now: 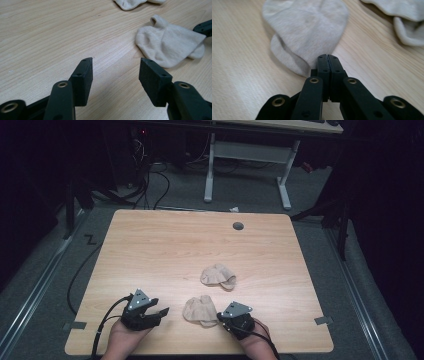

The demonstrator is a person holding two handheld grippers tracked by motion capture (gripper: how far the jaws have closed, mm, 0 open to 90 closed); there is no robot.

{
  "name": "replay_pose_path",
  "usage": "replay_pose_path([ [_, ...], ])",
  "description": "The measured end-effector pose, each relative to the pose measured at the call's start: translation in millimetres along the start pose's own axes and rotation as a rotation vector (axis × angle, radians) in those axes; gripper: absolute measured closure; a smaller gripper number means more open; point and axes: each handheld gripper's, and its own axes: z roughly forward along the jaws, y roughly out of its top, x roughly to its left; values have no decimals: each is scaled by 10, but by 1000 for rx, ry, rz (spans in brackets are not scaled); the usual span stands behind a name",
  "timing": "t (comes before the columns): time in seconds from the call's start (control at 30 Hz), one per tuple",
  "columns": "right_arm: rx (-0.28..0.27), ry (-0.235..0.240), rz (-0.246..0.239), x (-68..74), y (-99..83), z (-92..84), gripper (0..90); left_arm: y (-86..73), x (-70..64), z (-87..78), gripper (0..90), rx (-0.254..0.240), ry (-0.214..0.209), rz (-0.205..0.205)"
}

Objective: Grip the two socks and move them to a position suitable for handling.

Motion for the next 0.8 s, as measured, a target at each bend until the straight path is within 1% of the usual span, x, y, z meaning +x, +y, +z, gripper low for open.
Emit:
replay_pose_path([
  [0.1, 0, 9, -18, 51, 40, 36, 892, -3, 5, 7, 452, 4, 4, 2],
  [0.13, 1, 6, -17, 57, 52, 34, 891, -4, 10, 5, 452, 4, 6, 2],
  [0.17, -7, -7, -17, 54, 67, 23, 888, -4, 15, 0, 452, 3, 7, 0],
  [0.2, -22, -23, -19, 51, 91, 3, 884, -5, 18, -1, 451, -1, 10, -3],
  [0.23, -35, -30, -20, 51, 119, -17, 879, -4, 29, -6, 452, -5, 16, -5],
  [0.27, -61, -33, -15, 63, 178, -45, 870, -5, 40, -7, 452, -6, 19, -8],
  [0.33, -98, -16, -16, 114, 307, -37, 840, -8, 62, -6, 451, -6, 24, -16],
  [0.37, -110, 7, -22, 172, 391, 19, 818, -10, 70, -7, 451, -4, 26, -16],
  [0.4, -110, 7, -22, 172, 391, 19, 818, -13, 78, -8, 451, -3, 31, -19],
  [0.43, -113, 27, -24, 220, 444, 69, 800, -16, 87, -12, 450, -4, 34, -22],
  [0.47, -112, 48, -40, 288, 506, 135, 767, -18, 92, -16, 450, -7, 36, -22],
  [0.53, -102, 59, -62, 401, 598, 241, 721, -20, 101, -32, 450, -11, 38, -26],
  [0.57, -89, 61, -73, 460, 671, 349, 683, -21, 107, -36, 450, -13, 39, -28],
  [0.6, -89, 61, -73, 460, 671, 349, 683, -22, 112, -40, 450, -12, 39, -28],
  [0.67, -63, 66, -76, 485, 715, 444, 665, -26, 120, -44, 450, -12, 40, -32],
  [0.7, -60, 72, -81, 485, 723, 477, 658, -28, 122, -47, 450, -11, 41, -32],
  [0.73, -31, 73, -90, 493, 733, 548, 655, -30, 126, -52, 450, -10, 42, -30],
  [0.77, -31, 73, -90, 493, 733, 548, 655, -31, 128, -54, 450, -13, 42, -30],
  [0.8, -14, 64, -93, 500, 729, 579, 659, -31, 130, -58, 450, -13, 41, -32],
])
